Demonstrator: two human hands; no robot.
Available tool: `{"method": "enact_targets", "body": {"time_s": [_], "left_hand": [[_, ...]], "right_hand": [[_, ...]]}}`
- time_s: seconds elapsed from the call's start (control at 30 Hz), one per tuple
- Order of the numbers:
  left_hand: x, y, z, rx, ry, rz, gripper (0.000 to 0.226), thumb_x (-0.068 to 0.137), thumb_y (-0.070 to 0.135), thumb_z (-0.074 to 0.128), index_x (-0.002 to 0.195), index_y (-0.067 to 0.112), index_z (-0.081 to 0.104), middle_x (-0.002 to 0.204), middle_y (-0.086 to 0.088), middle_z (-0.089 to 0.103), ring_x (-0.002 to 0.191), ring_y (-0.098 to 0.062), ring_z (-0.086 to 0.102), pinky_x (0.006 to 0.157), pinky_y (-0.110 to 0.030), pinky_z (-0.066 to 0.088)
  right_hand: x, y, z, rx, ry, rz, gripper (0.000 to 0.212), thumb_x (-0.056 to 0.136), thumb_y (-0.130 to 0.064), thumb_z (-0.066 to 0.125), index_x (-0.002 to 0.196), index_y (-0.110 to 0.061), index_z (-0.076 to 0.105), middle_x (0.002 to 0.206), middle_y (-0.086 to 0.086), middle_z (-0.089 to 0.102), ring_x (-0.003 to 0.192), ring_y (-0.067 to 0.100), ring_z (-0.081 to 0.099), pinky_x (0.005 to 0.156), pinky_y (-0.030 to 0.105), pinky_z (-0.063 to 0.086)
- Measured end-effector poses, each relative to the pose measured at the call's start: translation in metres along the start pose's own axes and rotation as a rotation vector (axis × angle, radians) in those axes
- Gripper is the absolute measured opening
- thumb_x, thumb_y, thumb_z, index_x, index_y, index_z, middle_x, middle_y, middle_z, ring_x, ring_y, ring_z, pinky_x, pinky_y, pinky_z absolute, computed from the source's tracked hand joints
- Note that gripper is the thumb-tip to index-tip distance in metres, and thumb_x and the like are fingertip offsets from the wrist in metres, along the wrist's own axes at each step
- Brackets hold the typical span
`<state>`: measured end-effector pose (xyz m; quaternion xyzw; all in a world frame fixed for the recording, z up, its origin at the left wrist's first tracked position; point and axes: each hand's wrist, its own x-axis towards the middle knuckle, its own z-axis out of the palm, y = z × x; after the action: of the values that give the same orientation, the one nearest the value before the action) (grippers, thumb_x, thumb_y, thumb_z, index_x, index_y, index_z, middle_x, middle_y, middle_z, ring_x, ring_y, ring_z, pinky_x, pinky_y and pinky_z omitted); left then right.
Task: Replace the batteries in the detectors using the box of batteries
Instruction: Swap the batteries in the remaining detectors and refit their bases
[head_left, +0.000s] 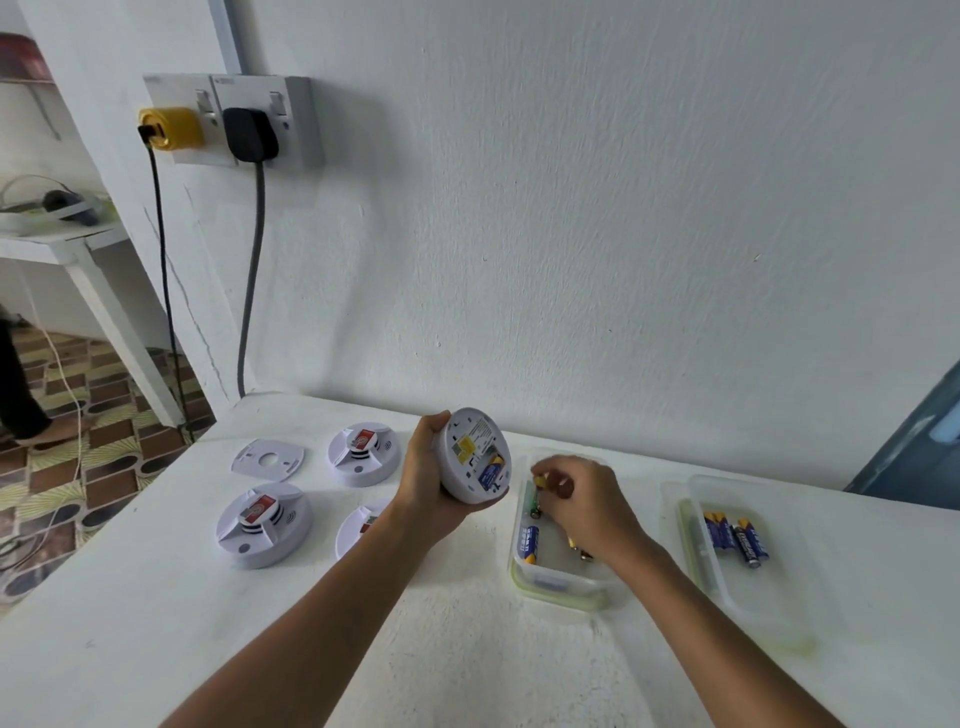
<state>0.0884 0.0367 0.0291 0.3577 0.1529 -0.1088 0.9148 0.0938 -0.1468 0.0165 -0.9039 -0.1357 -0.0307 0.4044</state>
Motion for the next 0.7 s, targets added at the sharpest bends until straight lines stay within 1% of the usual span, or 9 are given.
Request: {"method": "enact_targets", "body": {"time_s": [0.07,0.17,0.23,0.33,0.4,0.47,0.53,0.63,0.7], "left_hand": [[0.001,-0.001,0.001,-0.004,0.01,-0.006,0.037,0.091,0.044,0.045,0.104,0.015,0.064,0.107,-0.016,0.058,0.101,-0.034,0.053,0.094,-0.052,0.042],[0.0,-0.002,0.006,0.013,-0.007,-0.021,0.04,0.09,0.045,0.045,0.107,0.013,0.063,0.111,-0.017,0.057,0.103,-0.034,0.053,0.102,-0.053,0.038],[-0.002,-0.003,0.009,0.023,-0.018,-0.027,0.043,0.089,0.046,0.045,0.108,0.011,0.063,0.11,-0.019,0.058,0.102,-0.034,0.055,0.099,-0.052,0.041],[-0.005,-0.003,0.013,0.04,-0.021,-0.035,0.05,0.084,0.049,0.049,0.112,0.009,0.062,0.107,-0.018,0.059,0.099,-0.032,0.057,0.088,-0.048,0.047],[-0.007,-0.003,0.015,0.036,-0.026,-0.039,0.057,0.075,0.05,0.055,0.115,0.009,0.061,0.108,-0.018,0.058,0.101,-0.032,0.055,0.092,-0.049,0.045],[-0.009,-0.002,0.016,0.034,-0.035,-0.032,0.058,0.072,0.049,0.055,0.113,0.008,0.06,0.104,-0.017,0.058,0.097,-0.031,0.055,0.09,-0.047,0.045],[-0.012,0.0,0.018,0.026,-0.053,-0.031,0.056,0.073,0.048,0.054,0.111,0.007,0.059,0.102,-0.017,0.056,0.092,-0.029,0.054,0.085,-0.045,0.045],[-0.013,0.0,0.019,0.031,-0.046,-0.018,0.052,0.078,0.046,0.051,0.111,0.007,0.061,0.103,-0.018,0.059,0.094,-0.031,0.056,0.083,-0.046,0.047],[-0.015,0.0,0.021,0.03,-0.055,-0.014,0.048,0.087,0.045,0.044,0.11,0.008,0.063,0.103,-0.02,0.063,0.096,-0.033,0.058,0.084,-0.048,0.048]], "right_hand": [[-0.002,-0.008,-0.001,0.172,0.129,-0.12,0.021,0.079,-0.001,0.071,0.092,-0.017,0.067,0.085,-0.005,0.068,0.076,0.005,0.061,0.067,0.007,0.045],[-0.004,-0.018,0.003,0.289,0.212,-0.254,0.02,0.077,0.002,0.074,0.084,-0.013,0.063,0.08,-0.006,0.065,0.076,0.005,0.063,0.063,0.013,0.051],[-0.004,-0.019,0.008,0.289,0.237,-0.322,0.018,0.077,0.004,0.074,0.084,-0.009,0.064,0.081,-0.004,0.065,0.077,0.007,0.064,0.062,0.015,0.053],[-0.004,-0.021,0.014,0.246,0.217,-0.399,0.016,0.075,0.0,0.076,0.089,-0.006,0.071,0.087,0.0,0.067,0.082,0.007,0.065,0.065,0.015,0.054],[-0.006,-0.024,0.016,0.266,0.19,-0.41,0.014,0.076,-0.007,0.076,0.091,-0.006,0.075,0.09,0.001,0.069,0.086,0.006,0.065,0.069,0.016,0.055],[-0.005,-0.025,0.017,0.285,0.193,-0.372,0.011,0.078,-0.013,0.075,0.088,-0.01,0.077,0.089,-0.003,0.07,0.087,0.006,0.065,0.07,0.022,0.055],[-0.004,-0.026,0.015,0.328,0.179,-0.245,0.011,0.078,-0.018,0.078,0.088,-0.016,0.076,0.092,-0.008,0.068,0.087,0.005,0.063,0.066,0.024,0.052],[-0.001,-0.029,0.012,0.385,0.141,-0.037,0.032,0.073,-0.027,0.082,0.102,-0.023,0.068,0.104,-0.01,0.061,0.091,0.006,0.057,0.069,0.019,0.048],[0.001,-0.032,0.01,0.44,0.119,0.065,0.045,0.07,-0.031,0.084,0.109,-0.026,0.061,0.11,-0.01,0.058,0.095,0.011,0.058,0.072,0.023,0.051]]}}
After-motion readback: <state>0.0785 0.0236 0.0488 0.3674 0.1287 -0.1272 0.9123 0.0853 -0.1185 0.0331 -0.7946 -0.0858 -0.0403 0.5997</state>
